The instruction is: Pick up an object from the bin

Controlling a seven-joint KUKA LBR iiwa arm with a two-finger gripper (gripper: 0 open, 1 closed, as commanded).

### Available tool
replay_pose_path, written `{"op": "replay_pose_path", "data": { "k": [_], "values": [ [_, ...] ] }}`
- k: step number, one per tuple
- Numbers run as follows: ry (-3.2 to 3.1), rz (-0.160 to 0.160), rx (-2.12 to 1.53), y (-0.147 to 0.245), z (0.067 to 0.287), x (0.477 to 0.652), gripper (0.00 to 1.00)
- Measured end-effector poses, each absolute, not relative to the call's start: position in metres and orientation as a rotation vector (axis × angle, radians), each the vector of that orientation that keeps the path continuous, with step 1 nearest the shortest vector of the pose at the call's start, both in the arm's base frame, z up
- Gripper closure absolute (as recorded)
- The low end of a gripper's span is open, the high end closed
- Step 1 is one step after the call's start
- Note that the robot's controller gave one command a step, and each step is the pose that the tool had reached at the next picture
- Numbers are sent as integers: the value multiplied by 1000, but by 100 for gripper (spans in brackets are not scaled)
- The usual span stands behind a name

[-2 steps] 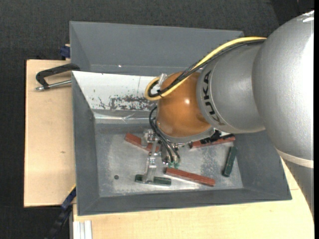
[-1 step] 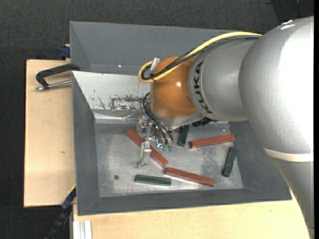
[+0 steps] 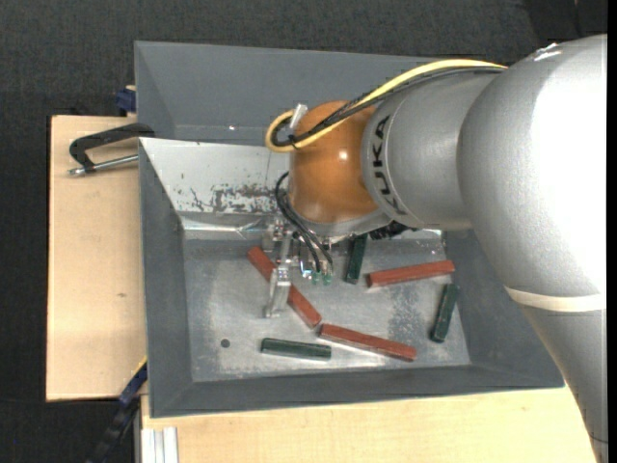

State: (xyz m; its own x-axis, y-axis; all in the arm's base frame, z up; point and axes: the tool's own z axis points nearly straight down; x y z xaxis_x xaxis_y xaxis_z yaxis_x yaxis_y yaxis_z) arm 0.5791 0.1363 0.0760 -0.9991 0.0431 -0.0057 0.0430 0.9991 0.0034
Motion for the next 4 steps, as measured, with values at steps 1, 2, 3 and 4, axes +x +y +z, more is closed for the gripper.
{"op": "replay_pose_path", "data": {
  "k": [1, 2, 3, 4],
  "values": [
    [3128, 5, 254, 153, 74, 587, 100],
    [3128, 5, 255, 153, 74, 587, 100],
    [3128, 5, 246, 162, 193, 599, 100],
    [3128, 5, 246, 162, 192, 599, 100]
  ]
}}
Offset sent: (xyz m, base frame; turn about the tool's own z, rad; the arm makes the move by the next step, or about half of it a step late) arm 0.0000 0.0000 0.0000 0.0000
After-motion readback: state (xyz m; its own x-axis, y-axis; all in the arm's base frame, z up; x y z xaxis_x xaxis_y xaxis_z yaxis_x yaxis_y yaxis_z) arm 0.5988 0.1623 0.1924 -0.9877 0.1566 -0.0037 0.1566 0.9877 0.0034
